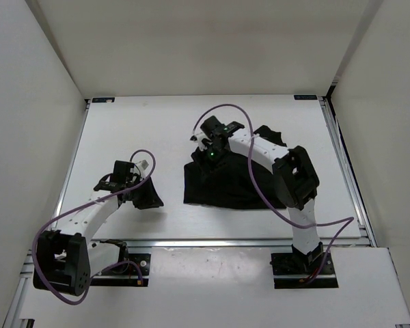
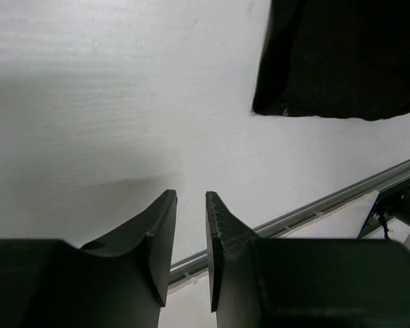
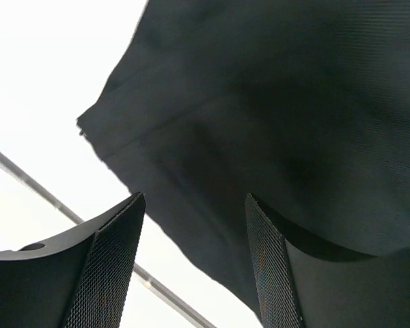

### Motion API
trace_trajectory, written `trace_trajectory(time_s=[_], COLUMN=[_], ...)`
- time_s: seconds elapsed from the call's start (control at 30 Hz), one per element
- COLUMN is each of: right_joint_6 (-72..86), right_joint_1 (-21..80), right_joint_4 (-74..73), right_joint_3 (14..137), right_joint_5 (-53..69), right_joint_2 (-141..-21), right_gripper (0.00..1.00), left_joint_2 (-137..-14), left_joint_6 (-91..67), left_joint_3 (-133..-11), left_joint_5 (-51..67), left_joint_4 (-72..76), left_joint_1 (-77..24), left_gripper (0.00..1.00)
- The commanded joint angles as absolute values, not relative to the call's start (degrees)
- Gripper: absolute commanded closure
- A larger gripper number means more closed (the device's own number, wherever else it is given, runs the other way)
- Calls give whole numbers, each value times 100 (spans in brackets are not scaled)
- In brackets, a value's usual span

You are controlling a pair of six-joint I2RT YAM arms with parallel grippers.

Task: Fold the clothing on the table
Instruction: Flatten the skirt out

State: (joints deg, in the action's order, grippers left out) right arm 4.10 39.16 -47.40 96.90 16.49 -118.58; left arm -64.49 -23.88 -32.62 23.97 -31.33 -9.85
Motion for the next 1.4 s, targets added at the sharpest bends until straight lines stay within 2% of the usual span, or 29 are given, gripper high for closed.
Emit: trace_trajectory(time_s=[0.0,0.2,0.47,0.8,0.83,0.9,0.93,0.97,1.0,1.1,1.23,1.37], right_joint_6=[-184,-457,-967,-1151,-1160,-1143,-1160,-1160,-1117,-1195,-1029,-311], right_joint_1=[4340,4711,5097,5581,5598,5634,5608,5590,5590,5415,4967,4405], right_joint_4=[-5045,-4343,-4395,-4280,-4263,-4245,-4210,-4210,-4227,-4481,-5166,-5019], right_joint_3=[9704,8868,9395,9194,9150,9132,9123,9123,9158,9491,10578,11143], right_joint_5=[1513,1442,1020,1028,1037,871,757,660,468,430,624,37], right_joint_2=[-11445,-11135,-11680,-12094,-12172,-12261,-12296,-12278,-12278,-11998,-11453,-10751], right_gripper=[34,31,30,32,34,46,57,81,100,100,100,100], left_joint_2=[-6284,-6241,-6162,-6055,-6056,-6091,-6108,-6100,-6108,-6126,-6126,-6056], left_joint_6=[-2443,-2461,-2373,-2487,-2522,-2522,-2514,-2548,-2531,-2558,-2601,-2707], left_joint_3=[-3077,-2935,-3032,-2979,-2988,-2979,-2979,-2979,-2988,-3006,-3032,-3006], left_joint_5=[2645,2672,2637,2681,2698,2716,2742,2707,2707,2707,2716,2751], left_joint_4=[-3129,-3138,-3436,-3402,-3401,-3367,-3375,-3366,-3358,-3384,-3323,-3226], left_joint_1=[-906,-800,-818,-668,-642,-668,-651,-650,-624,-650,-633,-633], left_gripper=[65,65,66,66,66,67,66,67,67,67,66,66])
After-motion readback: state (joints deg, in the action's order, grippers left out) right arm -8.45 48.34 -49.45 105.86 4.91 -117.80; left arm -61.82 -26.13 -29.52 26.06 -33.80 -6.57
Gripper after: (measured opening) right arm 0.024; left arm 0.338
